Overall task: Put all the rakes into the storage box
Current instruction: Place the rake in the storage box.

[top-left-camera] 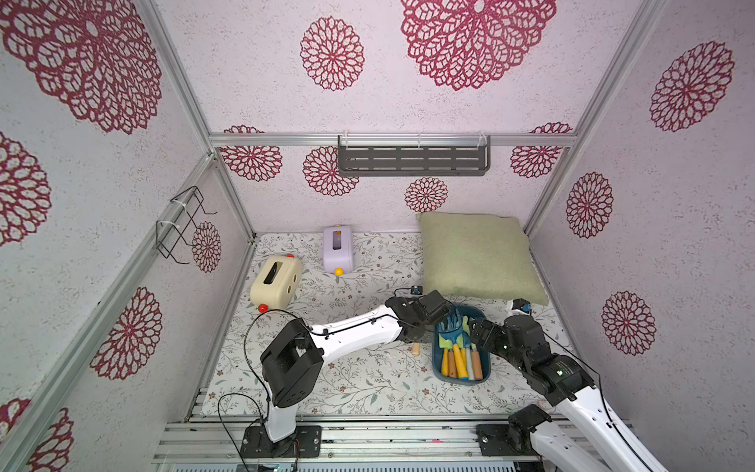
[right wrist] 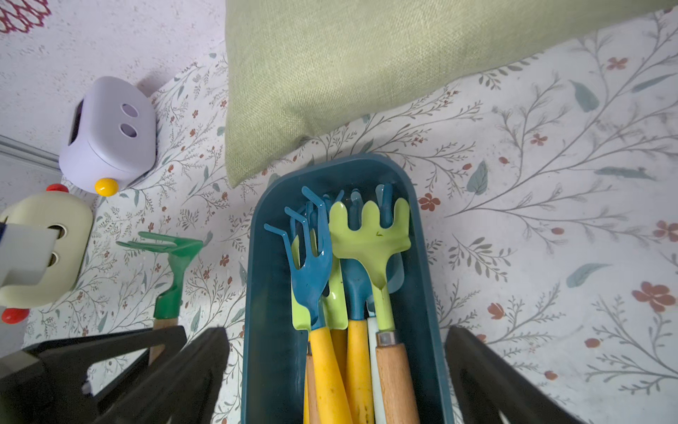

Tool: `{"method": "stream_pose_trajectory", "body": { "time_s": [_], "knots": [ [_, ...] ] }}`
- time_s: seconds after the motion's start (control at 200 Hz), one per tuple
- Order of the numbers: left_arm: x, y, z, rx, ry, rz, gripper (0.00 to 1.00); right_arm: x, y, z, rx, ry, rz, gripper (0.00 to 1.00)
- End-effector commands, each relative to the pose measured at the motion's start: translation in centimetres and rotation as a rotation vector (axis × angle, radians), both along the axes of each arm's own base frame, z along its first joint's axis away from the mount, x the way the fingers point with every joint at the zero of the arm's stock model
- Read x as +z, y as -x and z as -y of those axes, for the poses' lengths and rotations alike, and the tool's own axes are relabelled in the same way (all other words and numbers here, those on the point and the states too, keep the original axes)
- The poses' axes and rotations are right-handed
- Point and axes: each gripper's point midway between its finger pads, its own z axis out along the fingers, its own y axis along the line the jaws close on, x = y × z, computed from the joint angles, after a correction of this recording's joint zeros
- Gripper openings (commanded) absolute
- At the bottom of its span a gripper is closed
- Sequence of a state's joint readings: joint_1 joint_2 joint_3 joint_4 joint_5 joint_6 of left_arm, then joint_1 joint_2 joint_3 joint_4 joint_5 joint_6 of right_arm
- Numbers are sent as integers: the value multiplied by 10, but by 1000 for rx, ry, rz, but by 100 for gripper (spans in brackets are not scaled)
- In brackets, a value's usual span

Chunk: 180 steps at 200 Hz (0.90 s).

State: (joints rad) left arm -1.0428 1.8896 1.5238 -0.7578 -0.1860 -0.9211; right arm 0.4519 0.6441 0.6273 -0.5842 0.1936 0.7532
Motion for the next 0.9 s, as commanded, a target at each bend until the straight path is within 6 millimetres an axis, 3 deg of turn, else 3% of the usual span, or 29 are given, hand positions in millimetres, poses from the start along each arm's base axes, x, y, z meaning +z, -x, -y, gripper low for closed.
{"method": "stream_pose_trajectory", "body": {
  "time_s": [0.0,0.445,0.465,0.896],
  "knots": [
    [20,4,31,-36,119,9,21,1,1,11,-60,4,21,99],
    [20,23,84,-124,282,-64,21,-1,1,10,-54,-3,23,99],
    [3,22,85,-122,255,-82,21,0,1,9,-53,-5,25,99],
    [-19,23,100,-137,260,-121,23,-1,2,8,-46,-10,22,99]
  ]
}}
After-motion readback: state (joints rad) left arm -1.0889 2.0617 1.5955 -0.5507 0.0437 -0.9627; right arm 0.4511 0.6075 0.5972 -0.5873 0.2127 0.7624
